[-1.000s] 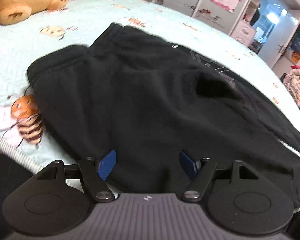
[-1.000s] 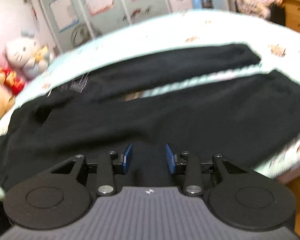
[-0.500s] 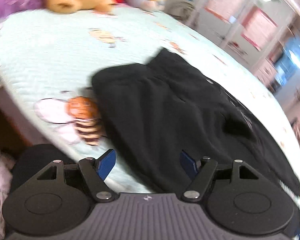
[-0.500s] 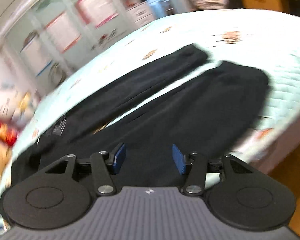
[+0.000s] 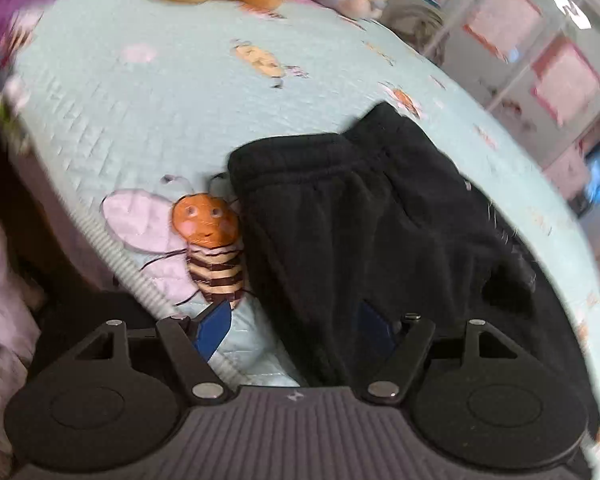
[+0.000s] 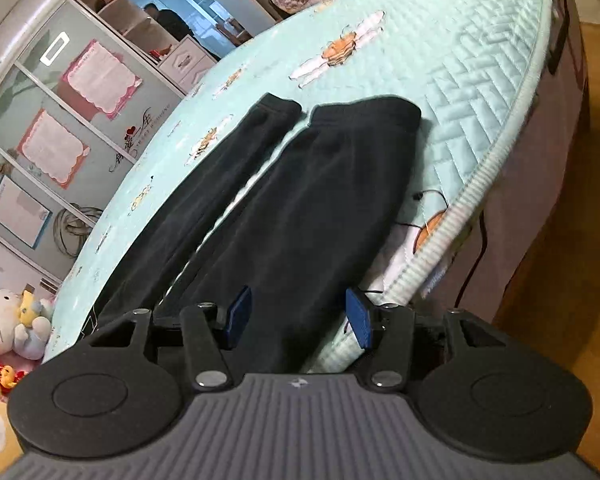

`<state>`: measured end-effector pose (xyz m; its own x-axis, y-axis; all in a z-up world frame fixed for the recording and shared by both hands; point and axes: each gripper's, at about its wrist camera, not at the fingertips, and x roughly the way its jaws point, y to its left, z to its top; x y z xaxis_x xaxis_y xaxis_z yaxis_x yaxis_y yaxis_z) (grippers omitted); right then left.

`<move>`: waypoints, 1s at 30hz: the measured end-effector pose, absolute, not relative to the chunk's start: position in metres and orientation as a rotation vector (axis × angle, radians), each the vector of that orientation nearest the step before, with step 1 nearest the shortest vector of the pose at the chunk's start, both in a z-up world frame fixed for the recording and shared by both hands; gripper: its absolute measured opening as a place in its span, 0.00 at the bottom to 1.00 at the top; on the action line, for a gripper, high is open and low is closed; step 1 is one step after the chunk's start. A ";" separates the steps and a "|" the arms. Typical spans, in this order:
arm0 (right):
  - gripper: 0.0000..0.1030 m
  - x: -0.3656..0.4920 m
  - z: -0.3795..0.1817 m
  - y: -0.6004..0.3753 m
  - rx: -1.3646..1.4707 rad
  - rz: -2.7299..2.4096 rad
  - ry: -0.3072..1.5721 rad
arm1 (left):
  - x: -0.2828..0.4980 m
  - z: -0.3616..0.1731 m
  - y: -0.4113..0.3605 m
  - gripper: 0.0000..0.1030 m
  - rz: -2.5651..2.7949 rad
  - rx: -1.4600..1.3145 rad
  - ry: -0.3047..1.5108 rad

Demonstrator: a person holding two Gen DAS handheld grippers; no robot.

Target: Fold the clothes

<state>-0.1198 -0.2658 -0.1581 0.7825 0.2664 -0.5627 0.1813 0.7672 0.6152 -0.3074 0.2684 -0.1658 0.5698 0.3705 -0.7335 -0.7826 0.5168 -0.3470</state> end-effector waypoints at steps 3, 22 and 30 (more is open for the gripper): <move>0.52 -0.124 -0.148 -0.235 0.593 0.146 0.659 | -0.291 -0.159 0.246 0.72 0.730 -0.625 0.671; 0.62 -0.154 -0.159 -0.031 -0.108 0.576 0.694 | -0.213 -0.193 0.156 0.81 0.531 -0.232 0.921; 0.69 -0.166 -0.162 -0.019 -0.167 0.561 0.671 | -0.211 -0.196 0.157 0.87 0.514 -0.231 0.924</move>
